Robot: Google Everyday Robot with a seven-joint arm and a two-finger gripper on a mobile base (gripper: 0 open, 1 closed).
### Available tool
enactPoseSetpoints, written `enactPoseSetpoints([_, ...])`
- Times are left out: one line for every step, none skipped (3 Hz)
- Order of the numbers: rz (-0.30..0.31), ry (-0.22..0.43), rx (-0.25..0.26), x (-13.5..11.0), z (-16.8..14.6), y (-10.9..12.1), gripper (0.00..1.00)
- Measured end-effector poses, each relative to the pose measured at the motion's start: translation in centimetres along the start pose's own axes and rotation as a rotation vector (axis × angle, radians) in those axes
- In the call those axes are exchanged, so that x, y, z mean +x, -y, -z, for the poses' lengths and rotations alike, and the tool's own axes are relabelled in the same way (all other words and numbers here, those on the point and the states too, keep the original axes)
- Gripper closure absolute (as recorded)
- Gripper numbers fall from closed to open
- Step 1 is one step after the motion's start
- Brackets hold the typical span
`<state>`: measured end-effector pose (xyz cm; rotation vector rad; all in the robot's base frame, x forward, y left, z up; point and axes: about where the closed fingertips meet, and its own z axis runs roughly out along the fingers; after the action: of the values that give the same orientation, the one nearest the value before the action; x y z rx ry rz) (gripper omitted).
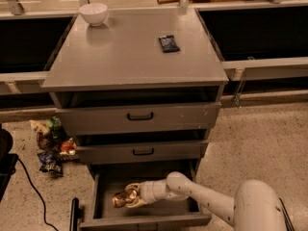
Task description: Pick orange can from bottom drawer and place on counter
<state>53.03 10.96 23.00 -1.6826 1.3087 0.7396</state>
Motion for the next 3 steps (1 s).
enactPoseSetpoints([0.001, 0.001, -0.001, -0.1, -0.1, 0.0, 1.00])
enactPoseSetpoints([0.060, 0.046, 0.023, -3.1, 1.6, 0.1, 1.00])
enactPoseSetpoints([0.136, 0.048, 0.084, -8.1, 5.7, 1.2, 1.00])
